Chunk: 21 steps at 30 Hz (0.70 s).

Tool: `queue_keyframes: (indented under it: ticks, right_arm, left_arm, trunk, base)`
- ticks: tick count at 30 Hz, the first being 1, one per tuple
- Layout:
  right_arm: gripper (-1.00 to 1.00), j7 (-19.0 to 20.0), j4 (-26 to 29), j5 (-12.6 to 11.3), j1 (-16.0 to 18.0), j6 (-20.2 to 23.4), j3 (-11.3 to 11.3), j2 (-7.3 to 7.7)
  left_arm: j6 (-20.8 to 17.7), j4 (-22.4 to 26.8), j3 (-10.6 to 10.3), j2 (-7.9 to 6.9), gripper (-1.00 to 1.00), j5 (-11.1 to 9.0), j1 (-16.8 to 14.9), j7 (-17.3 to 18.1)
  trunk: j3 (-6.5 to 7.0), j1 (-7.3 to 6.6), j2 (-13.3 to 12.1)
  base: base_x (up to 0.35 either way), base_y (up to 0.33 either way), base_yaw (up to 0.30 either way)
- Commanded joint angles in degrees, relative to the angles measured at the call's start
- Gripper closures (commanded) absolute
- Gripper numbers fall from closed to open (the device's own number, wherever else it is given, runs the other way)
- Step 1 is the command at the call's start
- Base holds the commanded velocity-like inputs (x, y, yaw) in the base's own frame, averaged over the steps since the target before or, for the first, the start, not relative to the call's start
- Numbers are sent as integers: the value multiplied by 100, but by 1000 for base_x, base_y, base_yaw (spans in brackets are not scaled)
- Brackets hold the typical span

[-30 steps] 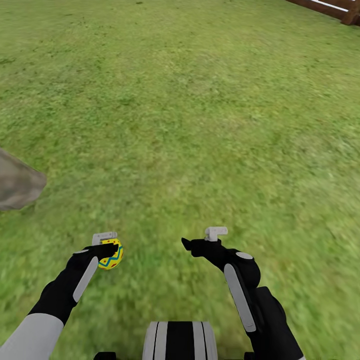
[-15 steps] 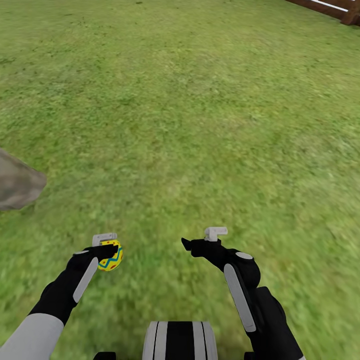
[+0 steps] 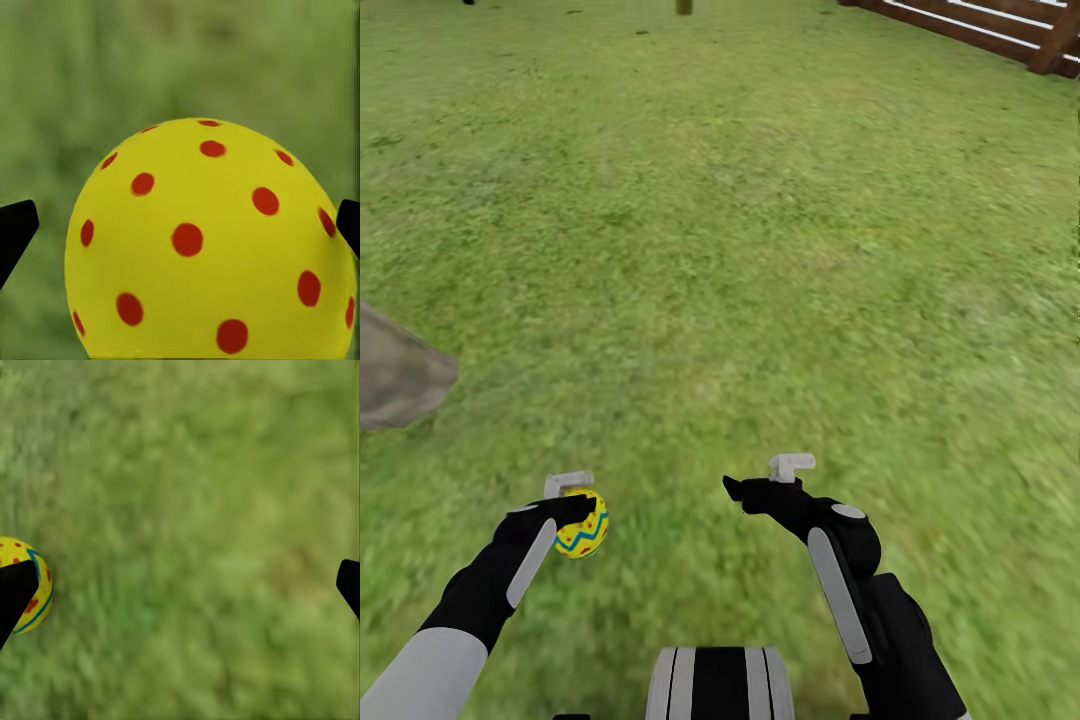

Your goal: Take the three Easter eggs out of the wicker basket on the lawn in the garden, then place them on the lawn next to a single tree (choose any tree) so that all three eggs are next to the same tree and none are left in the basket.

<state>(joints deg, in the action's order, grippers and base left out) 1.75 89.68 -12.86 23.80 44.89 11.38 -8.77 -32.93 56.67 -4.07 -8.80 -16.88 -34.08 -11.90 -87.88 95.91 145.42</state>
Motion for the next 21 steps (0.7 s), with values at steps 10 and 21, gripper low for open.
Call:
queue_keyframes:
  ticks: [10,21]
  right_arm:
    - [-100,18,6,12,2,28,-5,-2]
    - [-100,18,14,12,2,28,-5,-2]
  left_arm:
    - [-35,11,6,-7,-100,-61,-2,-25]
    - [-286,16,5,-3,-100,-62,-2,-11]
  trunk:
    - [219,-26,-12]
    - [418,-50,-24]
  base:
    - [0,0,0]
    - [0,0,0]
